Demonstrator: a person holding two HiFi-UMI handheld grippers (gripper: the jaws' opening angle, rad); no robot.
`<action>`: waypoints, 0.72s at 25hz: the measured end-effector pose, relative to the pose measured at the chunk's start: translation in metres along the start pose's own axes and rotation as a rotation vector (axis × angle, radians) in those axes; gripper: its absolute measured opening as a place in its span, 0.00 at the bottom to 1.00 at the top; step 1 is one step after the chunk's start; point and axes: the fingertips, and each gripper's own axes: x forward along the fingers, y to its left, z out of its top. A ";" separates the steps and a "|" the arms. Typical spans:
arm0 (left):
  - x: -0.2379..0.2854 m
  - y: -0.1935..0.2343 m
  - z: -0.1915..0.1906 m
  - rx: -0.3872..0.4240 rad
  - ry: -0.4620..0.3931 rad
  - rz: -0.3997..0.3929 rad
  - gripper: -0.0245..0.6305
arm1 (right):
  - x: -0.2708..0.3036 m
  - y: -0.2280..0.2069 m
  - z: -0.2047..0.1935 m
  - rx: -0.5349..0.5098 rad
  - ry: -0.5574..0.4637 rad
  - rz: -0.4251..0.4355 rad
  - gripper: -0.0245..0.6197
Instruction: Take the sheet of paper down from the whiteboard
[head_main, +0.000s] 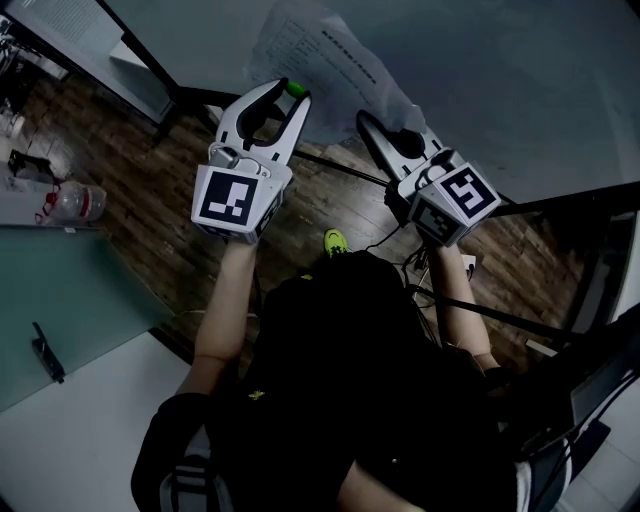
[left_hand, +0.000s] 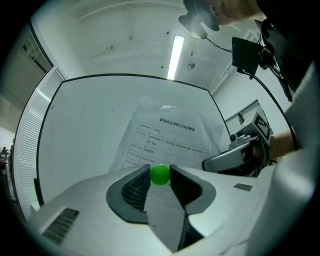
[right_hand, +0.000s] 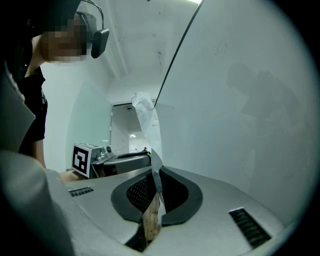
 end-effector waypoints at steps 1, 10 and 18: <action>0.000 -0.001 0.001 0.001 0.002 -0.004 0.26 | -0.001 0.000 0.000 -0.001 0.006 -0.005 0.07; -0.013 -0.007 0.007 -0.002 0.014 -0.039 0.26 | -0.007 0.020 0.002 0.015 0.013 -0.026 0.07; -0.090 -0.027 0.001 -0.002 -0.010 -0.057 0.26 | -0.030 0.098 -0.020 0.006 0.012 -0.037 0.07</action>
